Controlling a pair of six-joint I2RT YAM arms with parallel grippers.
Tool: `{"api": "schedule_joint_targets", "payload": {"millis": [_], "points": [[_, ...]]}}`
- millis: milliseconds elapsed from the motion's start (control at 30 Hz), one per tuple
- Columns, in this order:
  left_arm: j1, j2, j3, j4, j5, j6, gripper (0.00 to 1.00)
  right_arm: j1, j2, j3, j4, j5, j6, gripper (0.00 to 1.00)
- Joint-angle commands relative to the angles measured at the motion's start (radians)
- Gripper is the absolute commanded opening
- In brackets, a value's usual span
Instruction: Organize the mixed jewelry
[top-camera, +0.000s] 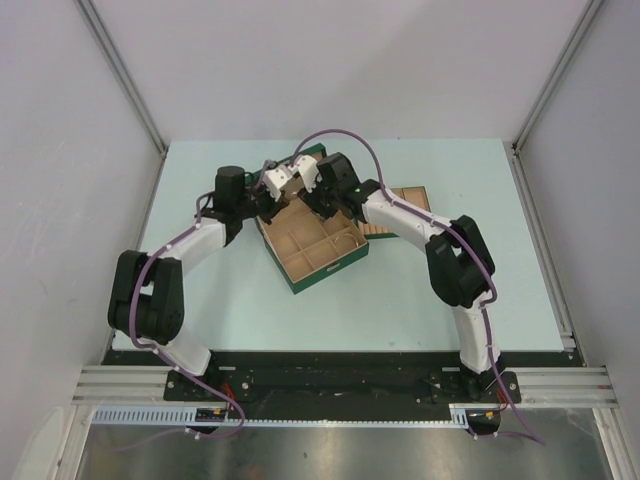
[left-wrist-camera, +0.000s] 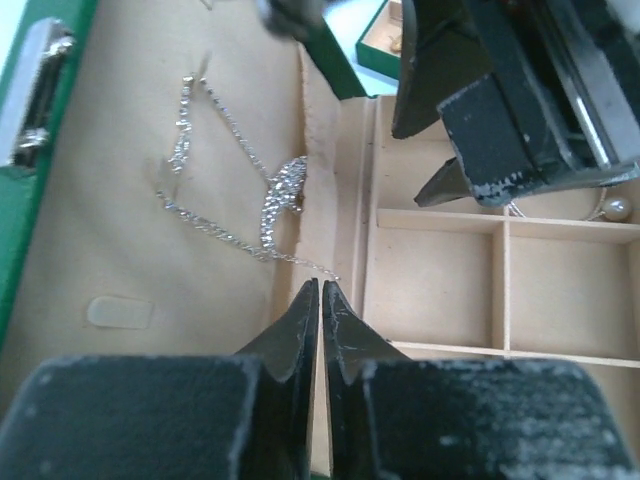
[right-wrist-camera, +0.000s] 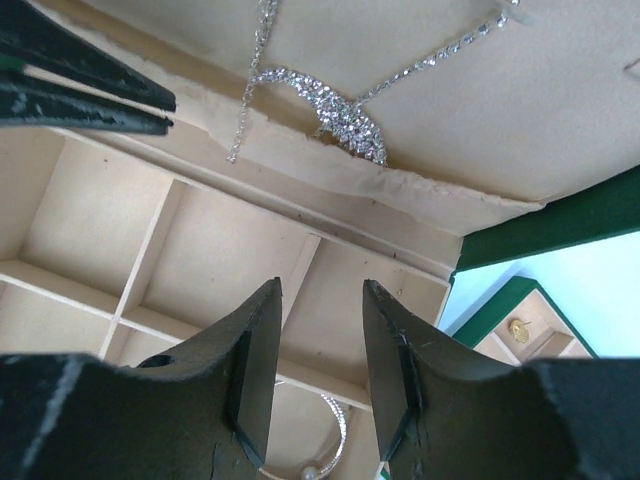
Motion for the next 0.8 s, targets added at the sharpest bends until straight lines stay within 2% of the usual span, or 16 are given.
{"api": "schedule_joint_targets", "payload": {"millis": [0,200,367,767], "points": [[-0.015,-0.049,-0.012,-0.013,0.079,0.022,0.09,-0.012,-0.090,-0.009,0.028,-0.028,0.026,0.44],[-0.030,-0.043,-0.010,-0.010,0.096,0.022,0.14,-0.049,-0.129,-0.029,0.027,-0.013,0.062,0.50],[-0.064,-0.017,0.020,-0.038,0.055,0.062,0.13,-0.086,-0.163,-0.047,0.022,0.009,0.086,0.53],[-0.144,0.106,0.175,-0.082,-0.045,0.109,0.23,-0.178,-0.215,-0.088,0.007,-0.027,0.112,0.54]]}}
